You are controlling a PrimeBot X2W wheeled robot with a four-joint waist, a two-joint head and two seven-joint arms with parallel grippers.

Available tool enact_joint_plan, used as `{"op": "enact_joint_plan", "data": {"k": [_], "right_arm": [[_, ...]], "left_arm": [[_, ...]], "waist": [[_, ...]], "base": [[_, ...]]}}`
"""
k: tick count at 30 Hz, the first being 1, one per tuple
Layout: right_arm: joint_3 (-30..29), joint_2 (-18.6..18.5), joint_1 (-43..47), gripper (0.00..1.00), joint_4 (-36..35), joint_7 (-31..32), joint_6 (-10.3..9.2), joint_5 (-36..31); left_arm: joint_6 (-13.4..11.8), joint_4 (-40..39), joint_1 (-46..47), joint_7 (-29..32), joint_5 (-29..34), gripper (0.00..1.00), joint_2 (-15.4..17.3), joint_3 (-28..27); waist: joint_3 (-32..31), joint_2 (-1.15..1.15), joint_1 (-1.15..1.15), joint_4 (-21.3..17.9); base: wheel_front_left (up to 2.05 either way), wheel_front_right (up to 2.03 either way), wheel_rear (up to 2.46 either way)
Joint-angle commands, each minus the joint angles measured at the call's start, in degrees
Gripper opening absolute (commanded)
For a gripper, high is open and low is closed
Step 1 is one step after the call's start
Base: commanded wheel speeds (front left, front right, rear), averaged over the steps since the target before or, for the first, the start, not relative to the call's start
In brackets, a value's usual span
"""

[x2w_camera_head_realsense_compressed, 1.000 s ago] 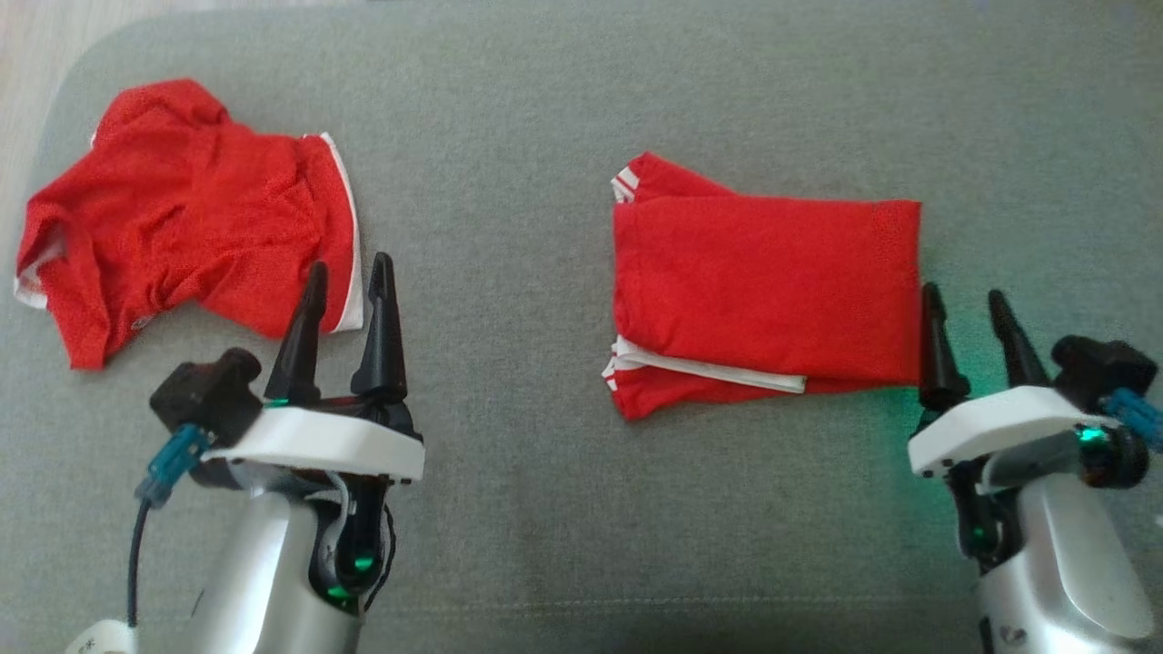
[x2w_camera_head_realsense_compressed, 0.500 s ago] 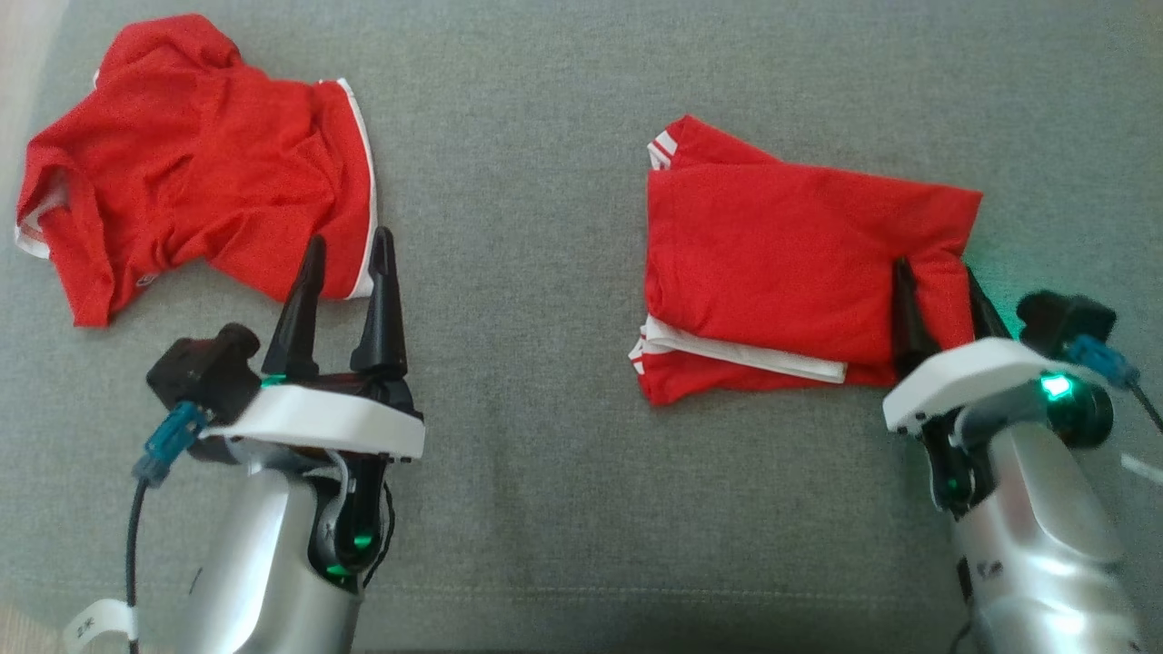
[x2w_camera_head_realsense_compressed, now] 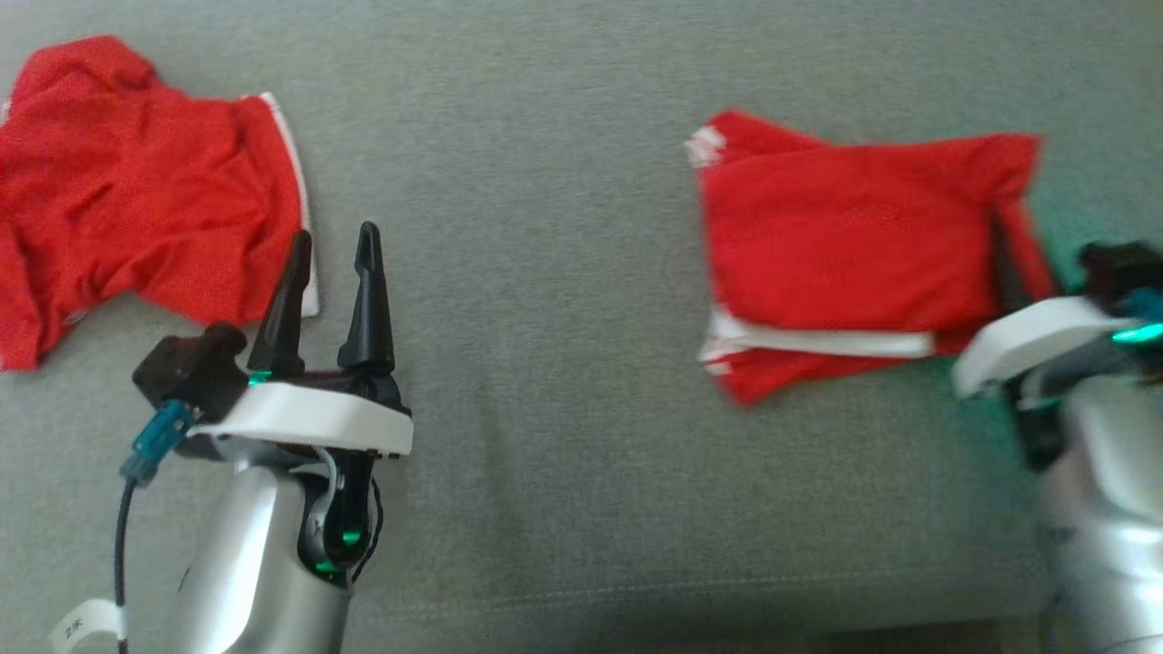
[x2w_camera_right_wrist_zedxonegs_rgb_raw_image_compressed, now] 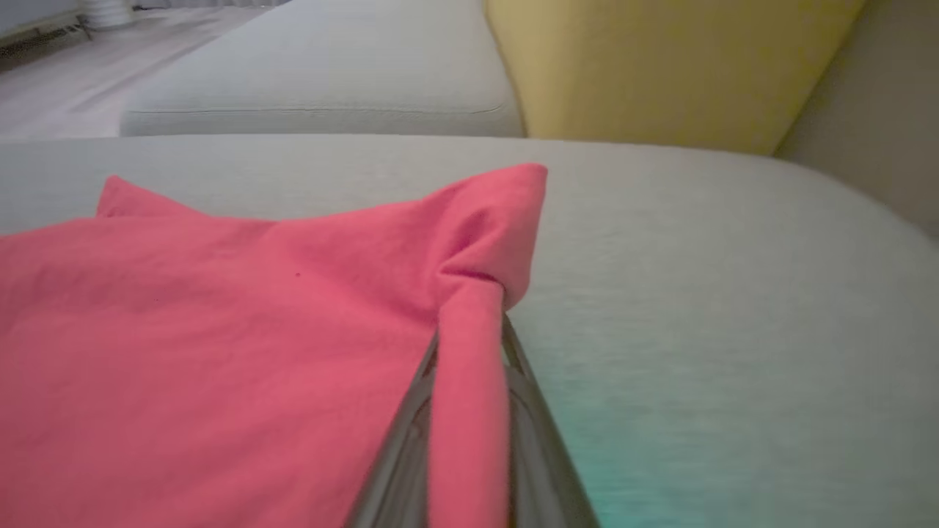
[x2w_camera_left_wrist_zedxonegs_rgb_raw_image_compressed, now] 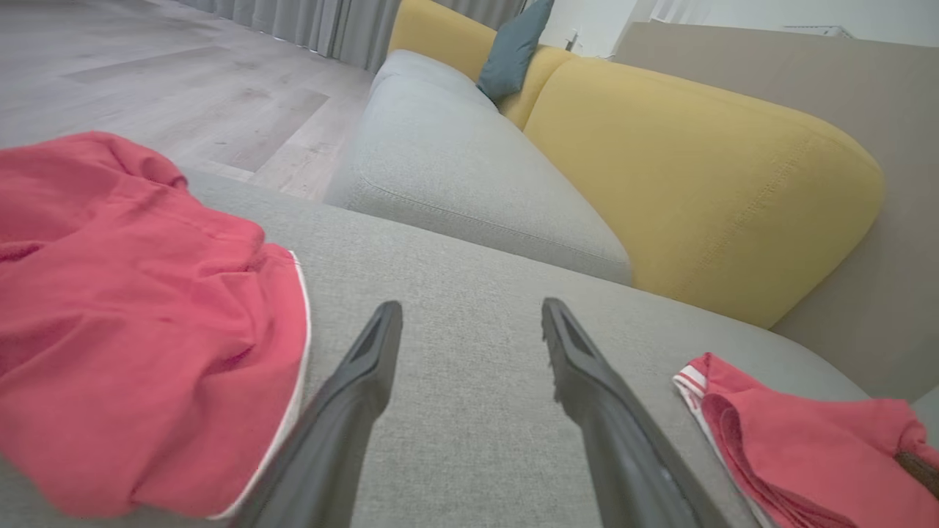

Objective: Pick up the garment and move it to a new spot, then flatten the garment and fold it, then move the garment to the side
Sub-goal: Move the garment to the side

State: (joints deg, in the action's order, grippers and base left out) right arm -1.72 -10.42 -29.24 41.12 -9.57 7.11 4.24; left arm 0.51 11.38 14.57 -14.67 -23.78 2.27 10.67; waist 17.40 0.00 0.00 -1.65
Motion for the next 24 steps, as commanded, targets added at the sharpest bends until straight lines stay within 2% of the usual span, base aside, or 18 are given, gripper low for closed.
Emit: {"op": "enact_joint_plan", "data": {"k": [1, 7, 11, 15, 24], "right_arm": [[0.7, -1.2, -2.5, 0.00, -2.1, -0.4, 0.37, -0.3], [-1.6, -10.5, -4.8, 0.00, -3.8, 1.2, 0.37, -2.4], [-3.9, -14.3, -6.7, 0.00, -3.8, 2.1, 0.37, -3.7], [-6.4, -16.0, -8.4, 0.00, -3.9, 2.3, 0.37, -5.3], [-9.9, -15.5, -9.3, 0.00, -5.2, 2.3, 0.37, -6.5]], "left_arm": [[0.1, -1.7, 2.4, -0.3, 0.4, 1.00, 0.6, -1.7], [0.3, -2.0, 3.3, -0.3, 0.7, 1.00, 0.6, -1.9], [0.7, -1.9, 3.9, -0.3, 0.9, 1.00, 0.6, -2.1], [1.0, -1.8, 4.4, -0.3, 0.9, 1.00, 0.6, -2.2], [1.1, -1.7, 4.4, -0.3, 1.2, 1.00, 0.6, -2.8]], "waist": [[0.2, 0.00, 0.00, -0.7], [1.8, 0.00, 0.00, -2.3], [2.8, 0.00, 0.00, -2.6], [3.6, 0.00, 0.00, -2.4], [4.4, 0.00, 0.00, -2.4]], "base": [[0.00, 0.00, 0.00], [0.00, 0.00, 0.00], [0.00, 0.00, 0.00], [0.00, 0.00, 0.00], [0.00, 0.00, 0.00]]}}
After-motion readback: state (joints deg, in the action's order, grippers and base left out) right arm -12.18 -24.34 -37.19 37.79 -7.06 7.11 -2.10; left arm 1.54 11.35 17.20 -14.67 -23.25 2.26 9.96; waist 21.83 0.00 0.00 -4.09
